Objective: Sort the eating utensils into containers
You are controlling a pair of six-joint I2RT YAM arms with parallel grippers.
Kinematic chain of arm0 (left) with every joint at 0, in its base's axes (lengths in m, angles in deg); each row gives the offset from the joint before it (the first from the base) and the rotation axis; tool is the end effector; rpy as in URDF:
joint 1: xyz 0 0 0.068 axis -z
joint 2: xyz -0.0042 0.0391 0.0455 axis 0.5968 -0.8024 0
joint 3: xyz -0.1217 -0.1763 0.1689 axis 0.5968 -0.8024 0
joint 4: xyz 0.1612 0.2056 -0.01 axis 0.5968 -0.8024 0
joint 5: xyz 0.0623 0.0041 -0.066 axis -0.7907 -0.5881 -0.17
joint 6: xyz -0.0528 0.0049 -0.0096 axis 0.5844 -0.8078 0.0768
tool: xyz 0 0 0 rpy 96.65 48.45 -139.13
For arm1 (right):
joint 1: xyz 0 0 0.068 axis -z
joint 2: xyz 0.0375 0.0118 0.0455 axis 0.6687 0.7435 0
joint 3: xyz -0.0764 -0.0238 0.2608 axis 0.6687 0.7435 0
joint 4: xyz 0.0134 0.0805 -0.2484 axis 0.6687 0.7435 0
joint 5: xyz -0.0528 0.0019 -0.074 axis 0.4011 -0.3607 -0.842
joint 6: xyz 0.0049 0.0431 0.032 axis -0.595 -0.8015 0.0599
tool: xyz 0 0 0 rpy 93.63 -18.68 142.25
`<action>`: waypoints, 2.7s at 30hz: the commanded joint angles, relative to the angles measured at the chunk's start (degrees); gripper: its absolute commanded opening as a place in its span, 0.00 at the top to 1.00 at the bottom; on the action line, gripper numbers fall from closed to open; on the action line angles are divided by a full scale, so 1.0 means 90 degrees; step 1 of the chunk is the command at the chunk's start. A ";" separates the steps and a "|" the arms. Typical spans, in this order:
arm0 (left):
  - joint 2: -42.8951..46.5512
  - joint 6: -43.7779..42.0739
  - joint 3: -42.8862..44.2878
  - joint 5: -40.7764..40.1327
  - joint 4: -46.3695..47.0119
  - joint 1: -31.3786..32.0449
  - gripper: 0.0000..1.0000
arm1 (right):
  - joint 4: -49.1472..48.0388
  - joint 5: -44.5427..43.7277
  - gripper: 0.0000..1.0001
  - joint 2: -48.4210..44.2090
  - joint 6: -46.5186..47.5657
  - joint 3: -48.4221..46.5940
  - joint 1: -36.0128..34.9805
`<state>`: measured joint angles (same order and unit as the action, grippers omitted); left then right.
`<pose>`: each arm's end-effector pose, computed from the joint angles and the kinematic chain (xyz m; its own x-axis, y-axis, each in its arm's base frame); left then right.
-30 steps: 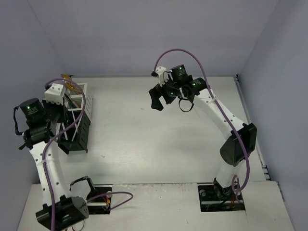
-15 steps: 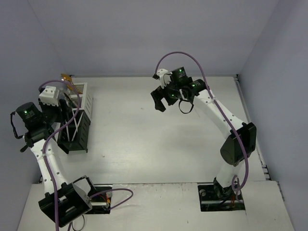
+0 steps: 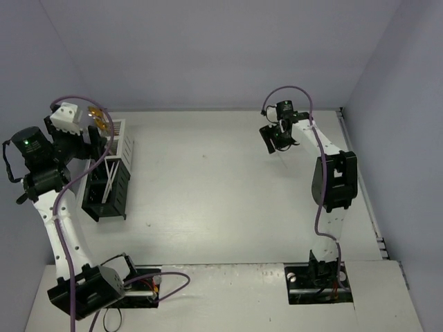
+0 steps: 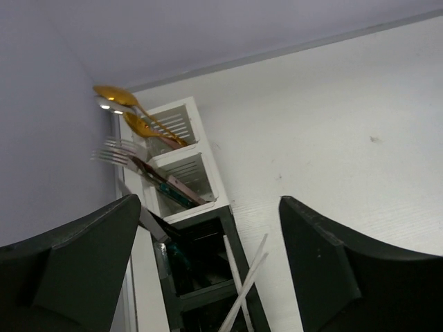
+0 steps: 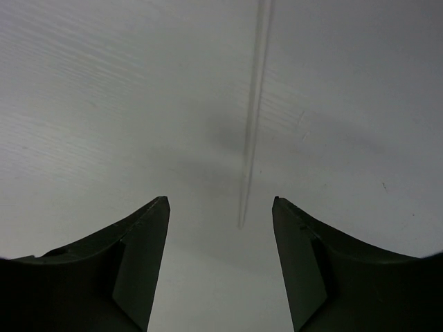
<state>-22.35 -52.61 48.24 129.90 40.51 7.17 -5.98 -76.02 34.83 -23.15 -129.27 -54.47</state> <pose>0.2074 0.0886 0.4241 -0.1449 0.1138 -0.9829 0.2822 0.9569 0.0692 0.4490 0.1044 0.2465 -0.6051 -0.4081 -0.6836 -0.4839 0.8704 -0.0912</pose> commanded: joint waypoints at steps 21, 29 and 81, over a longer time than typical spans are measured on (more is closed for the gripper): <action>0.0581 -0.0478 0.0059 -0.0225 -0.0272 0.0784 0.21 | 0.0059 -0.0403 0.96 0.2438 0.0419 -0.1636 0.0251; 0.0628 -0.1218 0.0324 0.0443 0.0160 0.1059 0.21 | 0.0131 0.1390 1.00 0.0990 -0.0210 -0.0786 0.0117; -0.3122 -0.6565 0.0729 -0.3644 -0.0944 0.8940 0.93 | -0.0342 0.5666 1.00 -0.0682 -0.3262 0.0394 -0.1658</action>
<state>-52.00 -113.20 52.23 99.55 31.02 87.45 -7.45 -26.59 31.87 -51.09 -125.40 -69.08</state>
